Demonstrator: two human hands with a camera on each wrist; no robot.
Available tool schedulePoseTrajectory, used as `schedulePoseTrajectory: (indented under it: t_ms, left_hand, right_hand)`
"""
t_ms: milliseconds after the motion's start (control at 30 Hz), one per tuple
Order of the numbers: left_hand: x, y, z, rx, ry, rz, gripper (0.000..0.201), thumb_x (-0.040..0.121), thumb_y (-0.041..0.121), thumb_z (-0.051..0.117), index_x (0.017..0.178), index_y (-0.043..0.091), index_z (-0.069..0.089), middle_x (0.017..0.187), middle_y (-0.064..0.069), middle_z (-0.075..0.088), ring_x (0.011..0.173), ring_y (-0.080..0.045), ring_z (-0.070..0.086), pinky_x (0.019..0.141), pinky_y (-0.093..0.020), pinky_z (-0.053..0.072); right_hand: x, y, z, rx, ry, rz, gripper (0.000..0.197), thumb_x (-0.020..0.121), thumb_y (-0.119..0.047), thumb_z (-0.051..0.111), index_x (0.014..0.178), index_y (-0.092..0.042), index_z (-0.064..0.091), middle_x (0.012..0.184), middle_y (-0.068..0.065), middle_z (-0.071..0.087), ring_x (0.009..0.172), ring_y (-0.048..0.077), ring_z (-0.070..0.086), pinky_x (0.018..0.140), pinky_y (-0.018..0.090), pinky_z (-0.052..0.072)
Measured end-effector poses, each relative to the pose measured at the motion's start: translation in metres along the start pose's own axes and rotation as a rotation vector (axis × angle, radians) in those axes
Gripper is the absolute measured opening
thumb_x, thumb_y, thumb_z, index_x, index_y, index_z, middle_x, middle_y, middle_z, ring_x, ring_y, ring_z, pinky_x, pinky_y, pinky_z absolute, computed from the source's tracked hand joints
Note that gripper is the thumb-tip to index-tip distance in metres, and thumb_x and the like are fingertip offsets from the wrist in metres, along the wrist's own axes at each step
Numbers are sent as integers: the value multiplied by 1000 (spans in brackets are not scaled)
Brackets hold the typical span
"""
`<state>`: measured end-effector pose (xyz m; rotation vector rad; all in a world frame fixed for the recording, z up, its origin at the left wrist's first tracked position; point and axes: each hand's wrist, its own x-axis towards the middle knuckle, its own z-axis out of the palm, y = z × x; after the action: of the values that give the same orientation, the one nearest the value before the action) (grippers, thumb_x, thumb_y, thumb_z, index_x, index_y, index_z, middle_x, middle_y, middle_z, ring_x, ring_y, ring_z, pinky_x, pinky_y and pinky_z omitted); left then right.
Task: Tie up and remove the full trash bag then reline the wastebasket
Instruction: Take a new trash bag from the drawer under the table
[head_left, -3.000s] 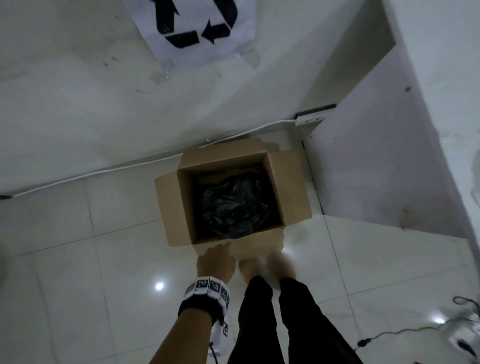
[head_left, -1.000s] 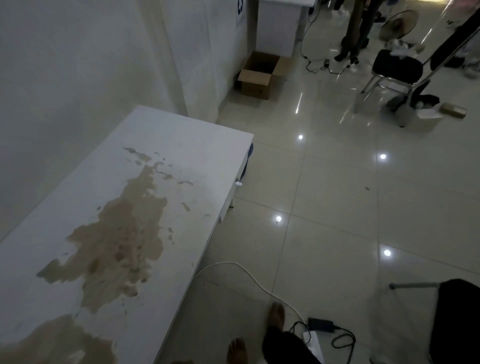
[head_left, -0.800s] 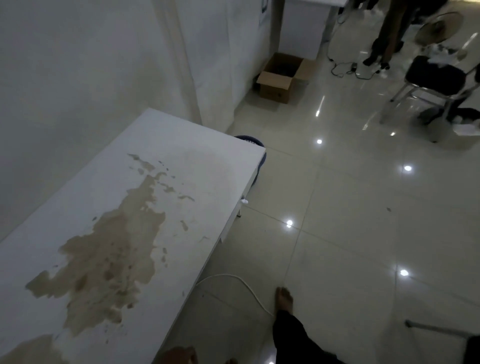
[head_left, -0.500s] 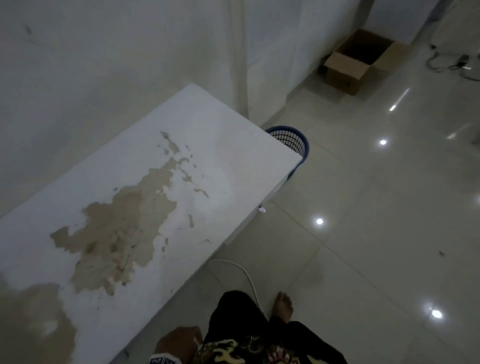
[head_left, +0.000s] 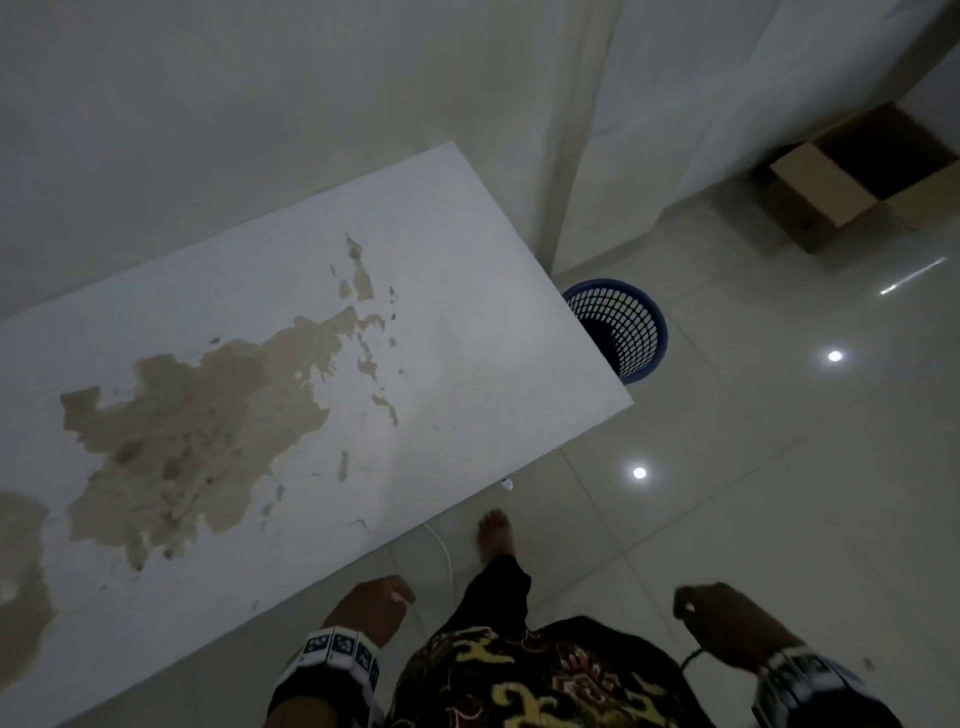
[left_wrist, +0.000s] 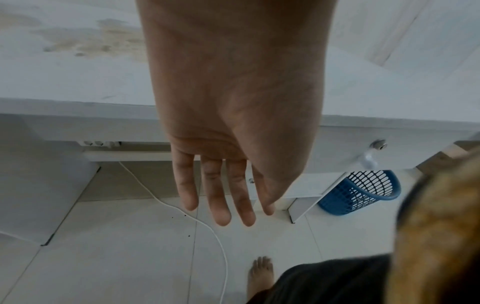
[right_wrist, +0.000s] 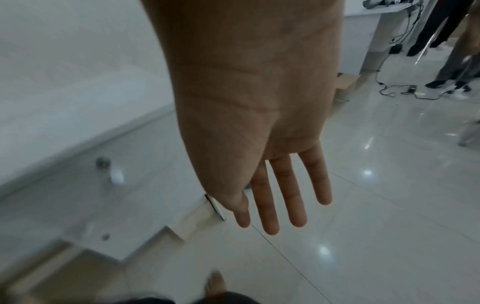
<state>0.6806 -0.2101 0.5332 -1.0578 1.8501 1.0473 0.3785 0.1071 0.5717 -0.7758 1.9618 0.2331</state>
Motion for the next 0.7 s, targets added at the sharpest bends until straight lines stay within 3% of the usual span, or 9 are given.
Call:
schedulePoseTrajectory:
  t_ms: [100, 167, 300, 367, 433, 533, 633, 700]
  left_hand:
    - [14, 37, -1, -97, 34, 16, 27, 101, 16, 46, 92, 38, 57, 116, -3, 67, 100, -17, 62, 81, -21, 48]
    - [21, 61, -1, -198, 69, 21, 26, 100, 16, 48, 94, 39, 60, 108, -1, 67, 95, -18, 64, 81, -24, 51]
    - [37, 108, 13, -390, 137, -7, 21, 99, 13, 52, 101, 30, 65, 101, -2, 67, 78, -14, 60, 70, -23, 49]
    - [46, 131, 24, -576, 185, -57, 19, 99, 10, 54, 103, 24, 67, 103, -8, 69, 76, -17, 61, 62, -20, 52]
    - [51, 153, 37, -781, 246, -123, 18, 100, 10, 53, 110, 18, 65, 105, -9, 68, 73, -17, 60, 49, -15, 44]
    - [64, 181, 54, -1066, 328, -221, 27, 99, 14, 55, 125, 19, 57, 101, -6, 67, 83, -22, 62, 60, -24, 43]
    - [77, 205, 58, -1298, 333, -273, 40, 101, 18, 52, 138, 28, 43, 100, -4, 61, 90, -24, 61, 73, -31, 45]
    - [84, 217, 57, -1463, 354, -284, 36, 103, 19, 49, 137, 28, 43, 101, -1, 58, 96, -24, 60, 82, -35, 46]
  right_hand:
    - [23, -23, -75, 46, 220, -179, 21, 96, -13, 50, 106, -14, 68, 101, 7, 68, 88, 18, 59, 79, 25, 43]
    - [46, -37, -115, 33, 318, -297, 21, 94, -11, 51, 104, -14, 69, 100, 8, 68, 92, 20, 58, 87, 30, 45]
    - [77, -67, -178, -58, 399, -525, 22, 96, -10, 48, 106, -15, 67, 98, 4, 61, 100, 19, 47, 81, 23, 34]
    - [99, -74, -191, -108, 442, -630, 22, 95, -9, 50, 110, -13, 66, 107, 7, 59, 110, 22, 45, 91, 27, 37]
    - [119, -73, -190, -143, 456, -715, 27, 92, -12, 56, 118, -12, 64, 125, 11, 56, 127, 27, 42, 103, 36, 40]
    - [141, -63, -181, -224, 441, -811, 40, 94, -20, 57, 133, -14, 58, 145, 12, 44, 139, 30, 32, 110, 44, 39]
    - [150, -60, -173, -251, 505, -827, 39, 94, -20, 57, 134, -19, 59, 147, 12, 44, 139, 33, 34, 107, 48, 41]
    - [154, -58, -169, -240, 540, -818, 39, 95, -20, 57, 134, -22, 59, 148, 11, 46, 139, 35, 36, 108, 49, 40]
